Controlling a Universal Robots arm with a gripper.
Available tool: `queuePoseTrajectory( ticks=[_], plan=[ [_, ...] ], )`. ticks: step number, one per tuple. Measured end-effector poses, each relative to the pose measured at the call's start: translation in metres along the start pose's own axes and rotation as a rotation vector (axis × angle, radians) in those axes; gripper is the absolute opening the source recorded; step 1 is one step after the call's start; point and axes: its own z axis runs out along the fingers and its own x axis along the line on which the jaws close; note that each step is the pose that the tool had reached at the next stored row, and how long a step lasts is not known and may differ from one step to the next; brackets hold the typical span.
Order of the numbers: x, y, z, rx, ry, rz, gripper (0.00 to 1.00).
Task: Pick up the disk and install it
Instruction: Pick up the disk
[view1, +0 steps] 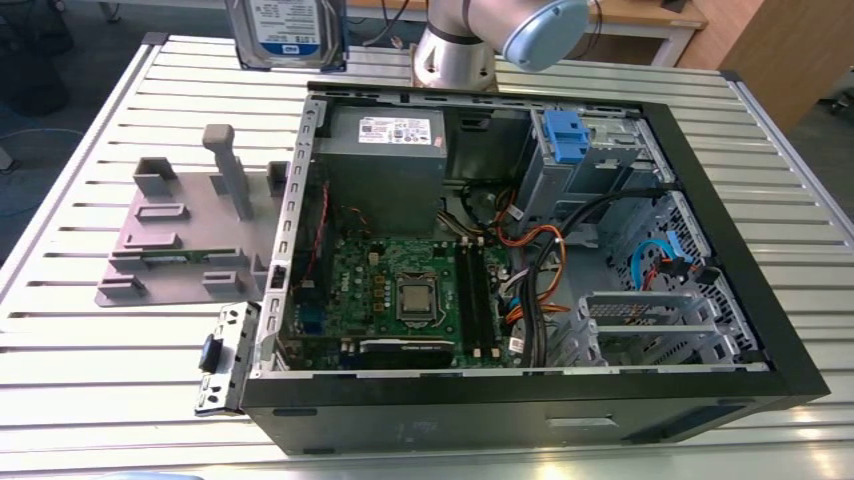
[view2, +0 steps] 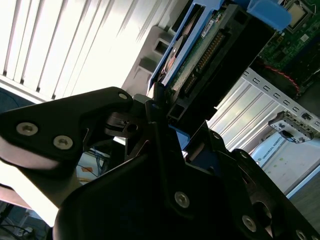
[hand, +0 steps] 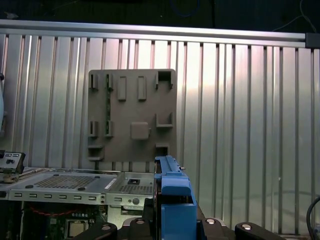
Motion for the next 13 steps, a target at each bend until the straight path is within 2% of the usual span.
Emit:
queuePoseTrajectory(
  ticks=[13],
  plan=[
    [0.0001,-0.0029,0.0001,0.0,0.0003,0.0,0.37]
  ],
)
